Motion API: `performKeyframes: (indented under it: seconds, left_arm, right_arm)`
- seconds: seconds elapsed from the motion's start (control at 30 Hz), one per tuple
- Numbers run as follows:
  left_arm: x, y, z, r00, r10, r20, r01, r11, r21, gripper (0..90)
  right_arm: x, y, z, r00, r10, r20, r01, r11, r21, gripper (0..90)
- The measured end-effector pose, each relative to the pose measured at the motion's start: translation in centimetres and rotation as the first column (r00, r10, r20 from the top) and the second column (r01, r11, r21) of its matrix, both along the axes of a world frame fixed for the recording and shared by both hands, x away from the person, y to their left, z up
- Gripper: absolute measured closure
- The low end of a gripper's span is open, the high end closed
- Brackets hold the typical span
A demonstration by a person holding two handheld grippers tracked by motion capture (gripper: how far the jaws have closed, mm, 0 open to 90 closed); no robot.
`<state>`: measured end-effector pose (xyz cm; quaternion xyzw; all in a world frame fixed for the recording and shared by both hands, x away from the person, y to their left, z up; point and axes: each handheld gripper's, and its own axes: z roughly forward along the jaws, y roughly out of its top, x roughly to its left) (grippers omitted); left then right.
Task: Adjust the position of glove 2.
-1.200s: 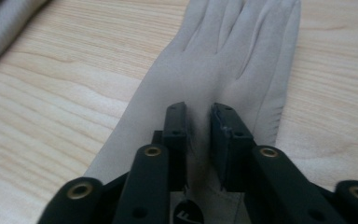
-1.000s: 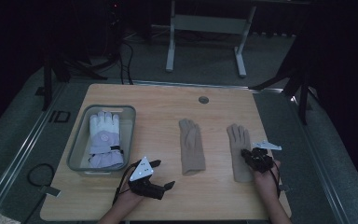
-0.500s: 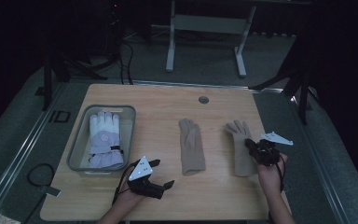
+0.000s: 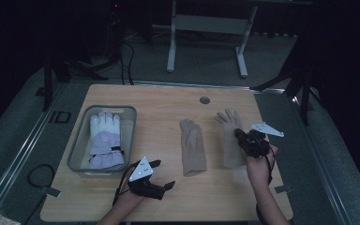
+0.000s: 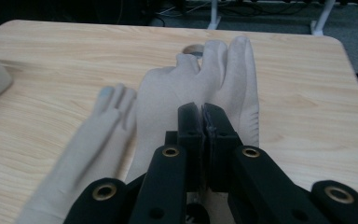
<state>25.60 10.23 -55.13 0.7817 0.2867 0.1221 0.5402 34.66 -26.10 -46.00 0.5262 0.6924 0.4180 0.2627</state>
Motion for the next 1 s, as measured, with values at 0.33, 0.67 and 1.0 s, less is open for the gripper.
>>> performKeyframes:
  seconds: [0.33, 0.67, 1.0]
  left_arm:
    - [0.0, 0.1, 0.1, 1.0, -0.005, -0.001, 0.005, 1.0, -0.004, 6.0]
    - [-0.2, 0.2, 0.2, 0.9998, -0.014, 0.011, 0.014, 0.9999, -0.002, 6.0]
    - [-0.2, 0.2, 0.2, 0.9998, -0.016, 0.008, 0.016, 0.9999, -0.005, 6.0]
  right_arm:
    - [1.4, 5.9, 0.3, 0.9987, 0.05, -0.014, -0.049, 0.998, 0.028, 86.7]
    - [2.7, 10.6, -1.4, 0.9961, 0.045, -0.076, -0.043, 0.999, 0.032, 86.6]
    - [2.4, 12.2, -5.0, 0.987, 0.048, -0.154, -0.042, 0.998, 0.041, 85.8]
